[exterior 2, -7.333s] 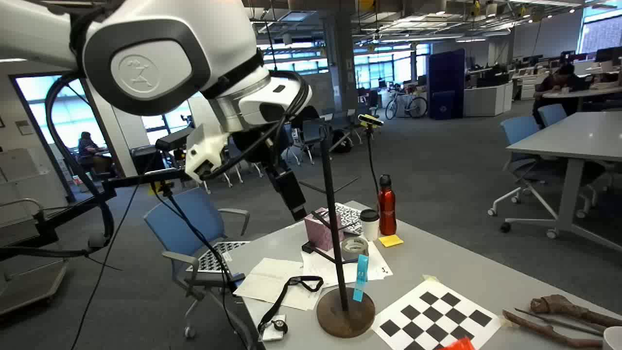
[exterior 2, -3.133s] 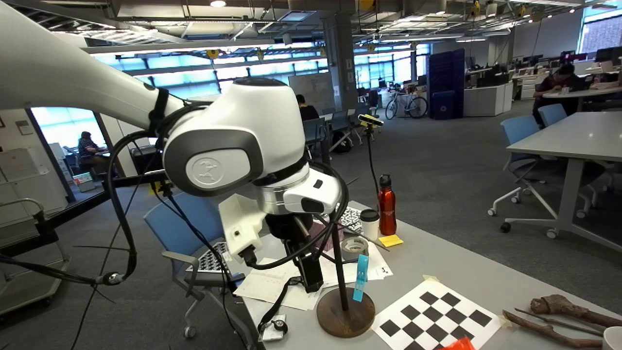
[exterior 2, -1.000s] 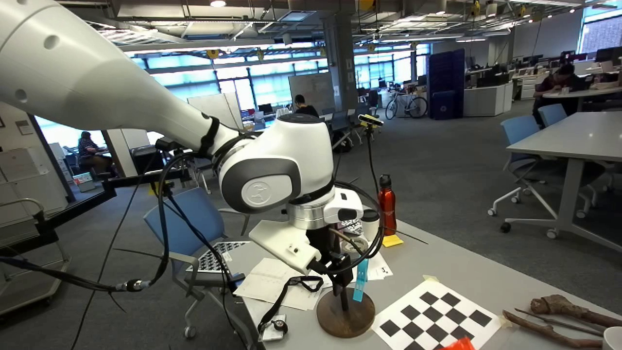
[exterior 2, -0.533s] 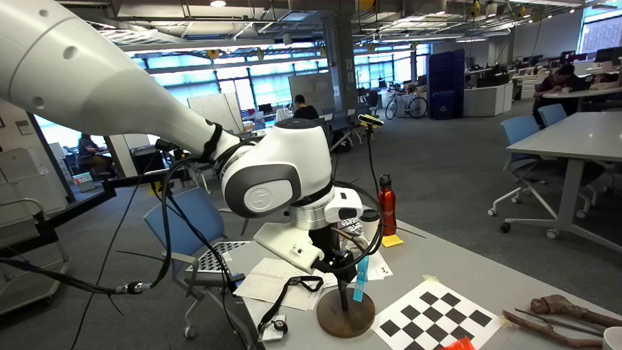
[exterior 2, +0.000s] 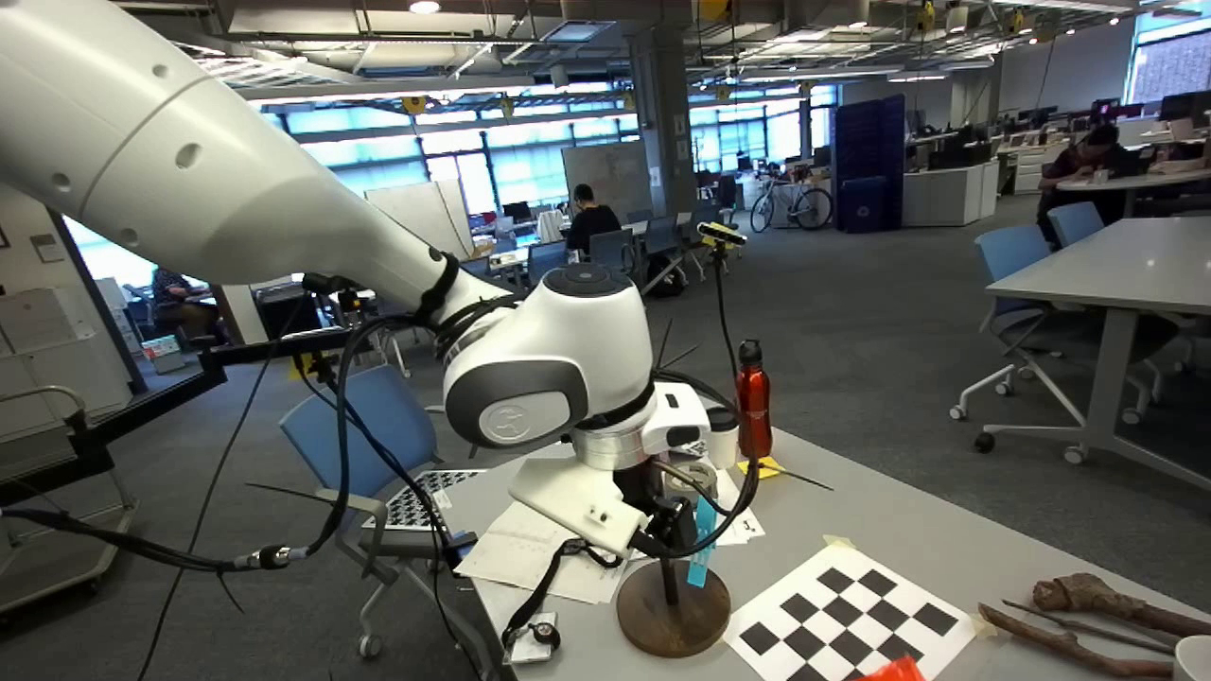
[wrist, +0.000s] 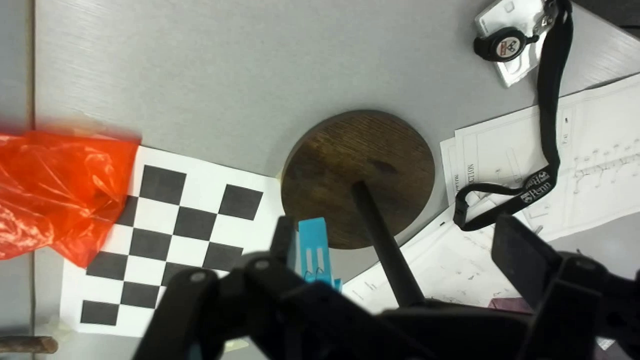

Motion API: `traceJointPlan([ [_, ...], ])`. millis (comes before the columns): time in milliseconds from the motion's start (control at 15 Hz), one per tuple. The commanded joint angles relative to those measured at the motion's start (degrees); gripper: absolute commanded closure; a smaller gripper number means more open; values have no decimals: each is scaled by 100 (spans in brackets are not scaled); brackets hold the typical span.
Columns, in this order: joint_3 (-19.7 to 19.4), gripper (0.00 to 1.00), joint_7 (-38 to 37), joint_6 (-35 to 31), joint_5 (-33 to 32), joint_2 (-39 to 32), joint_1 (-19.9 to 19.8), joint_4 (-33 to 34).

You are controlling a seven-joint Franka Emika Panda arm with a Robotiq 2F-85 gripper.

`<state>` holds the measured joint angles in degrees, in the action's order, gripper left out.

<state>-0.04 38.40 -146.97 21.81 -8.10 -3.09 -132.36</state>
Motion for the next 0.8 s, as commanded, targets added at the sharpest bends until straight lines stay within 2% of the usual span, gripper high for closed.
traceJointPlan([
  [0, 182, 0, 829, -238, 545, -304, -283, 187],
  [333, 407, 0, 1060, -779, 873, -731, -386, 357],
  [733, 778, 0, 878, -1526, 810, -1219, -647, 578],
])
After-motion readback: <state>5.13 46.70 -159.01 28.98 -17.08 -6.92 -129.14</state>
